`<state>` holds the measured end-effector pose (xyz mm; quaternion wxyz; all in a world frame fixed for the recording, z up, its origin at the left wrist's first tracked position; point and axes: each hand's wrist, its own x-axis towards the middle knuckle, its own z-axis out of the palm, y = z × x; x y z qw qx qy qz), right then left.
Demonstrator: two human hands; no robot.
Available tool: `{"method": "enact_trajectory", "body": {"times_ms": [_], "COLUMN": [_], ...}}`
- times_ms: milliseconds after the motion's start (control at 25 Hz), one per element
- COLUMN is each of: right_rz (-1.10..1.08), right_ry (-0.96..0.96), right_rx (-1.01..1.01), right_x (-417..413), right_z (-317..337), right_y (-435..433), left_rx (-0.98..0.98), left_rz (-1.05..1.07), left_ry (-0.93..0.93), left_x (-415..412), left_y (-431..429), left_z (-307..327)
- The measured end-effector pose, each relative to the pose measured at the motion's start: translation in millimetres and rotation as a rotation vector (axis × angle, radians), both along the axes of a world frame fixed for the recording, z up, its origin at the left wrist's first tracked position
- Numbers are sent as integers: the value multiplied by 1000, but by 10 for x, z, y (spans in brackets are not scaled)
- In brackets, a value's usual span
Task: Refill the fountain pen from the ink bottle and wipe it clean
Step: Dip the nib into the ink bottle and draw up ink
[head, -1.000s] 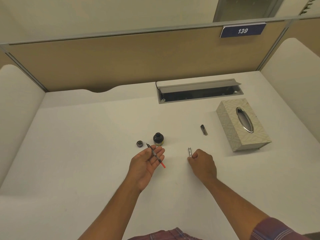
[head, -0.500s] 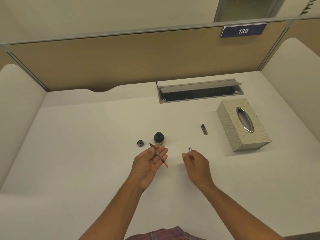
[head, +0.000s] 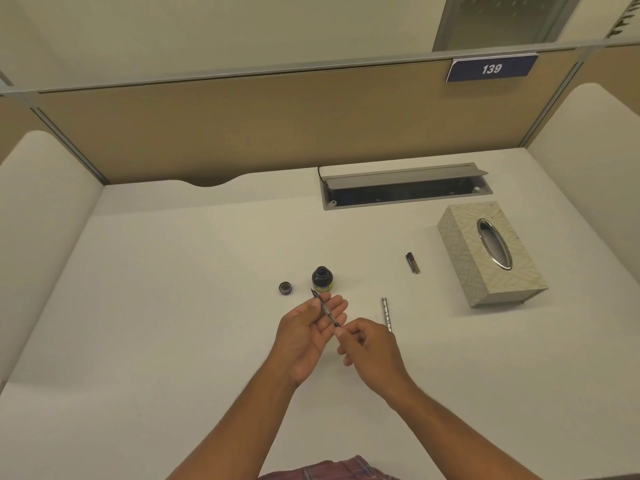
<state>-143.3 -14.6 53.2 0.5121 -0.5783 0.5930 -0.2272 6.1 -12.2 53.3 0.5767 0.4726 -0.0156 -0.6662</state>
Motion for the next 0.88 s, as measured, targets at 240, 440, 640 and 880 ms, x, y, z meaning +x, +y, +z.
{"method": "enact_trajectory", "body": {"times_ms": [240, 440, 640, 880], "right_rz": [-156, -200, -142, -55], "right_ry": [-119, -98, -3, 88], "right_rx": [54, -83, -258, -421], "right_x": [-43, -102, -48, 194], "right_z": [37, 200, 281, 393], "right_y": [-135, -471, -919, -1375], "left_rx": [-11, 110, -11, -104], "left_rz": [-45, 189, 31, -307], "left_ry": [-54, -308, -583, -601], "left_x": [96, 407, 662, 796], "left_y": [-41, -175, -545, -1046], "left_z": [-62, -190, -70, -51]}}
